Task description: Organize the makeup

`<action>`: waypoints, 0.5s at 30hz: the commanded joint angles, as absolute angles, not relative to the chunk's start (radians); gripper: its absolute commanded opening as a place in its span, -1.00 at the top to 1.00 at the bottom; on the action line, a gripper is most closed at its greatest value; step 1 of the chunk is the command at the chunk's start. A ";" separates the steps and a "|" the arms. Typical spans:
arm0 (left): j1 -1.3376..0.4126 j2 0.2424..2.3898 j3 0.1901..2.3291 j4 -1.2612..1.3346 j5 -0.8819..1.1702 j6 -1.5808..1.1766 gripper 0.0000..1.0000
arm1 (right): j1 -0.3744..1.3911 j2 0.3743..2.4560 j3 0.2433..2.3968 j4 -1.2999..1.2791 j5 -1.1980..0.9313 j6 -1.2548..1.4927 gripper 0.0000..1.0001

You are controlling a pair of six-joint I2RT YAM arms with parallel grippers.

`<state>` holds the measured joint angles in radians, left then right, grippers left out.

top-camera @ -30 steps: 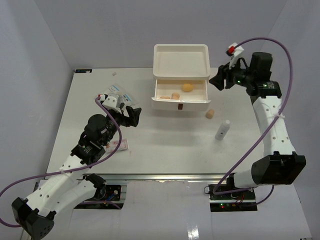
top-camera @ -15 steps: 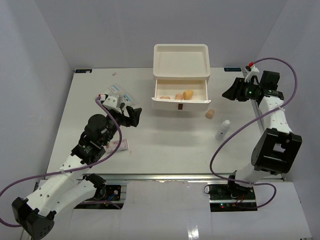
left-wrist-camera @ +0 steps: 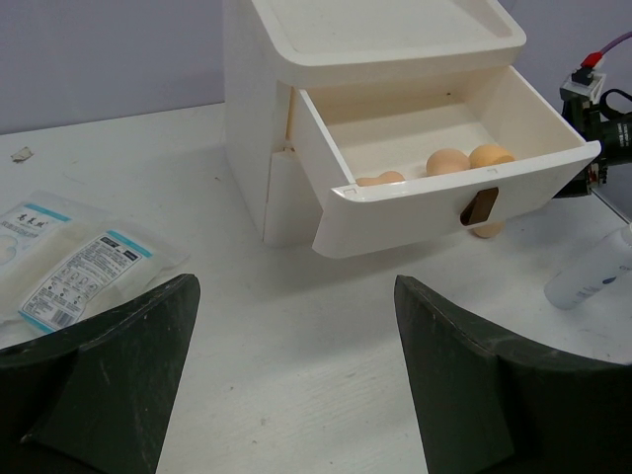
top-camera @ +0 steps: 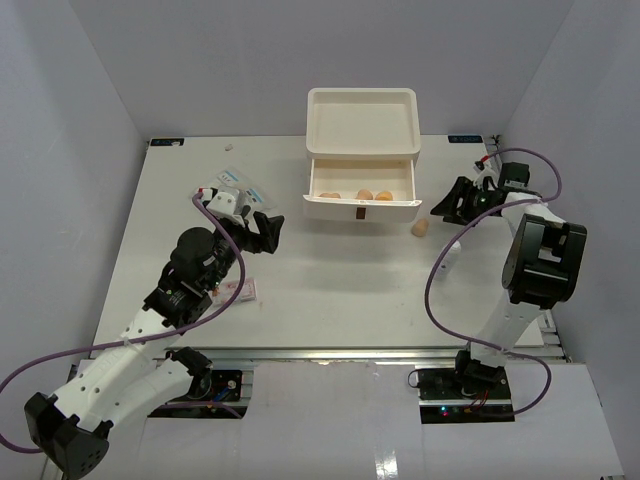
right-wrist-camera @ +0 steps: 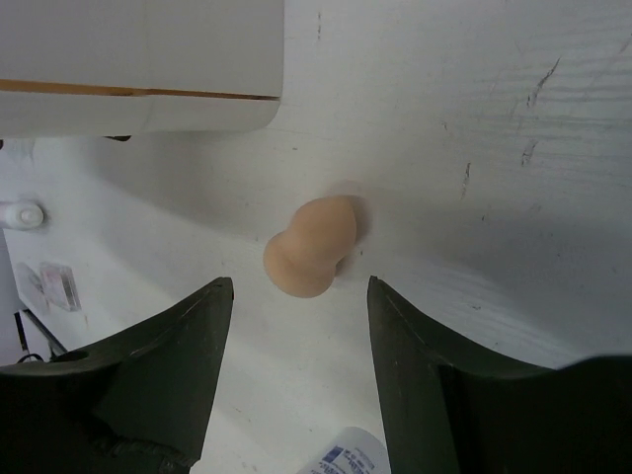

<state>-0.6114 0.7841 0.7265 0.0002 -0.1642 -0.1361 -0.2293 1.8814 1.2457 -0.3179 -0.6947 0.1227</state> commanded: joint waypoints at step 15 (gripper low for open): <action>-0.601 0.804 0.726 0.008 -0.150 -0.123 -0.83 | -0.149 2.013 1.251 -0.252 -0.655 0.176 -0.17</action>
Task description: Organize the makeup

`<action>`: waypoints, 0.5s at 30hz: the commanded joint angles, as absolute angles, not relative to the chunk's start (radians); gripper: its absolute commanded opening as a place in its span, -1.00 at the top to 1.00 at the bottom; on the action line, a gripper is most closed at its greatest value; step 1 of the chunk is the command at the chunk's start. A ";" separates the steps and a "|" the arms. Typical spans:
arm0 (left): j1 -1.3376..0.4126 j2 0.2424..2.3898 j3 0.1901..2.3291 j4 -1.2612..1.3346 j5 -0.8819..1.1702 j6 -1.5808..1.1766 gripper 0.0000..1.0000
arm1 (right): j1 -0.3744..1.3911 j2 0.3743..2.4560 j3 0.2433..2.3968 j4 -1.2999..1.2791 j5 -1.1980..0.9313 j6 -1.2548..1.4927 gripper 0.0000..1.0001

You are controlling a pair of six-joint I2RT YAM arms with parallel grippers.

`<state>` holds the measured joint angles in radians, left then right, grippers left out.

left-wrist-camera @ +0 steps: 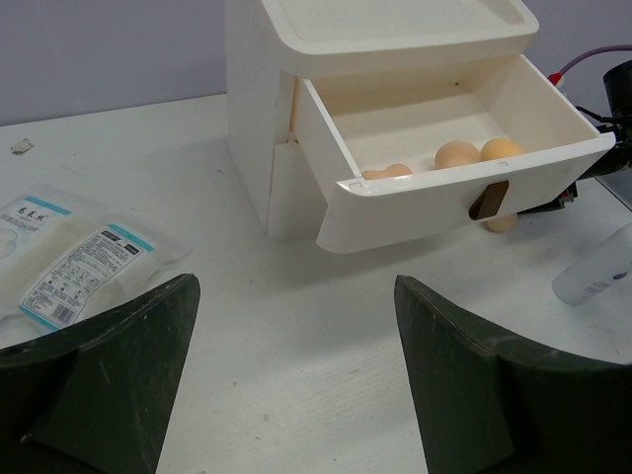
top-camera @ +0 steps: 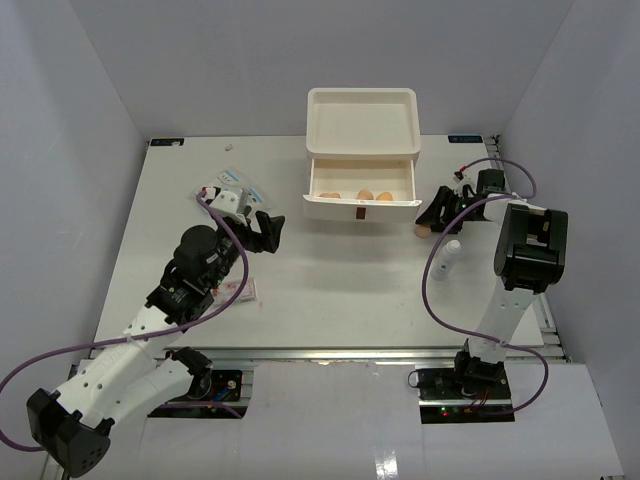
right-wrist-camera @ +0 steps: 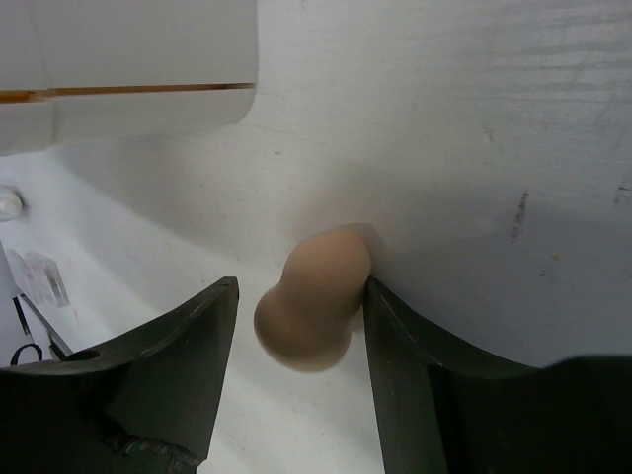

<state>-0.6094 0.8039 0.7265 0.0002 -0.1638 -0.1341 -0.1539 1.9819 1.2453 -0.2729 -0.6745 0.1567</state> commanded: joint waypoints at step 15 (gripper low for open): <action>-0.598 0.802 0.724 0.009 -0.155 -0.120 -0.83 | -0.147 1.908 1.210 -0.262 -0.596 0.114 0.76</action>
